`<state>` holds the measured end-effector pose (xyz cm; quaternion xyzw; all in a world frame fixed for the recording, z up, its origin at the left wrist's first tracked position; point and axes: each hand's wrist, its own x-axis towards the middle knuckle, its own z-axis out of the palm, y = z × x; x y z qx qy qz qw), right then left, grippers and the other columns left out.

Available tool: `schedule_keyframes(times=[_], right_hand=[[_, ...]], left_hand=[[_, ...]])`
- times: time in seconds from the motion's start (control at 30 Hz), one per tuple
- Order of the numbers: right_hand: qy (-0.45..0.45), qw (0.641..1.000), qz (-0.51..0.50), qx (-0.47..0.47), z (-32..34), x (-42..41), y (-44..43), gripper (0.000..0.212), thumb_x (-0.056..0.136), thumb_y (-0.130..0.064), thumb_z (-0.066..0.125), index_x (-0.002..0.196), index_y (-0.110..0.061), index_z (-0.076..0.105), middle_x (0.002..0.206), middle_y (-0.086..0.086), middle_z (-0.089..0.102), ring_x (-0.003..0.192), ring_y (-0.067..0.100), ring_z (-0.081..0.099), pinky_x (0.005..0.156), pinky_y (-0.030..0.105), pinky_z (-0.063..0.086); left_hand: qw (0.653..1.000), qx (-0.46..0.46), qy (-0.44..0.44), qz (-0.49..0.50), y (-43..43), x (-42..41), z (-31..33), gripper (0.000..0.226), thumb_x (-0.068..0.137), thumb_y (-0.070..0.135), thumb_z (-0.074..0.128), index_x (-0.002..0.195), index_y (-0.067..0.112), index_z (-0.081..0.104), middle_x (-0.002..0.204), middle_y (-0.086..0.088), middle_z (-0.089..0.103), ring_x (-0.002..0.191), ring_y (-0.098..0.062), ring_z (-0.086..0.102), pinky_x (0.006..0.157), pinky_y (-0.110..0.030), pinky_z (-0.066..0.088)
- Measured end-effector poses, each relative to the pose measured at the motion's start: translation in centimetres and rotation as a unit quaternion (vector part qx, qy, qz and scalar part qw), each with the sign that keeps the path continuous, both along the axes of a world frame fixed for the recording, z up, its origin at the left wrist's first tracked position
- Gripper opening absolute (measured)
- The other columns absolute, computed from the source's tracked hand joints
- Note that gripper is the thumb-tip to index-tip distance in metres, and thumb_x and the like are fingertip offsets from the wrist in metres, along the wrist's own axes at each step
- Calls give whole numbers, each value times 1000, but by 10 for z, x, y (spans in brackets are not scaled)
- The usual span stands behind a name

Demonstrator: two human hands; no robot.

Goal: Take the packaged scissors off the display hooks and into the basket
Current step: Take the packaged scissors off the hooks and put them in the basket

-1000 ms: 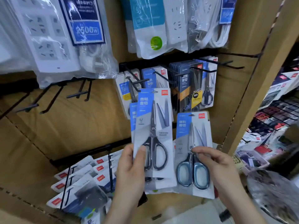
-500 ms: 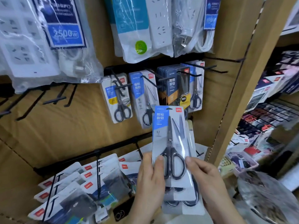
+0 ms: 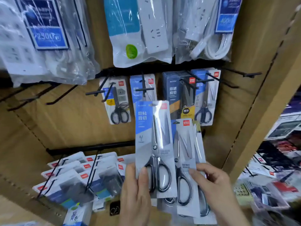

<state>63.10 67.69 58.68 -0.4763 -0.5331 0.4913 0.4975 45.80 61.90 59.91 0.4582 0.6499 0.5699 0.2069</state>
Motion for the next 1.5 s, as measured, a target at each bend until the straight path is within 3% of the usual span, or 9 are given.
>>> schedule_keyframes(times=[0.13,0.2,0.33,0.6,0.8,1.0,1.2,1.27,1.5], right_hand=[[-8,1000,16,23,0,18,18,30,87,-1,69,63,-20,72,61,-7,60,57,4,46,56,15,36],[-13,999,30,35,1,19,22,28,88,-3,68,68,-23,73,68,2,66,63,7,51,59,16,38],[4,999,34,38,3,12,24,34,86,-3,69,71,-33,74,59,-14,62,54,-2,47,54,8,35],[7,998,19,63,14,9,16,28,89,-3,66,67,-20,71,53,-14,58,49,-1,43,49,11,33],[17,998,-8,66,12,9,11,11,81,-31,68,79,-20,71,68,2,66,66,12,54,64,24,41],[25,998,-23,57,11,5,10,16,88,-9,65,80,-21,73,77,2,74,69,11,63,62,19,49],[7,997,-39,72,14,3,12,9,83,-25,66,83,-24,74,88,3,76,83,22,68,77,31,50],[10,996,-41,76,16,1,11,12,79,-29,65,83,-23,75,89,3,76,86,25,68,80,34,49],[17,996,-37,84,16,-4,10,11,77,-28,66,81,-25,76,91,4,74,83,16,69,76,23,52]], left_hand=[[1000,-3,4,29,-21,-6,-10,68,65,95,37,107,47,57,81,10,60,77,8,58,64,-3,42],[999,-9,4,48,-28,-9,-12,56,54,102,34,98,72,50,91,14,59,81,1,57,71,-4,46],[999,21,7,27,-20,-9,1,39,87,70,39,103,36,53,78,7,62,71,-16,61,70,-43,52],[1000,14,13,-20,6,-28,7,31,93,45,37,93,17,49,76,17,59,69,-2,53,65,-17,46],[996,-7,83,-33,4,-39,-3,41,96,56,32,90,18,45,75,10,57,65,-11,54,60,-29,43],[996,-34,83,-26,29,-48,3,33,93,49,38,89,18,45,71,1,56,66,-11,54,64,-40,45],[993,-95,60,-32,99,-62,2,26,101,48,40,89,25,46,71,-5,59,62,-24,60,63,-40,47],[989,-135,50,-46,124,-65,3,30,103,45,38,101,17,48,80,-10,64,54,-12,65,62,-35,48],[952,-262,160,-25,157,-89,-3,46,102,51,35,128,14,40,117,-9,63,106,-36,60,83,-41,49]])
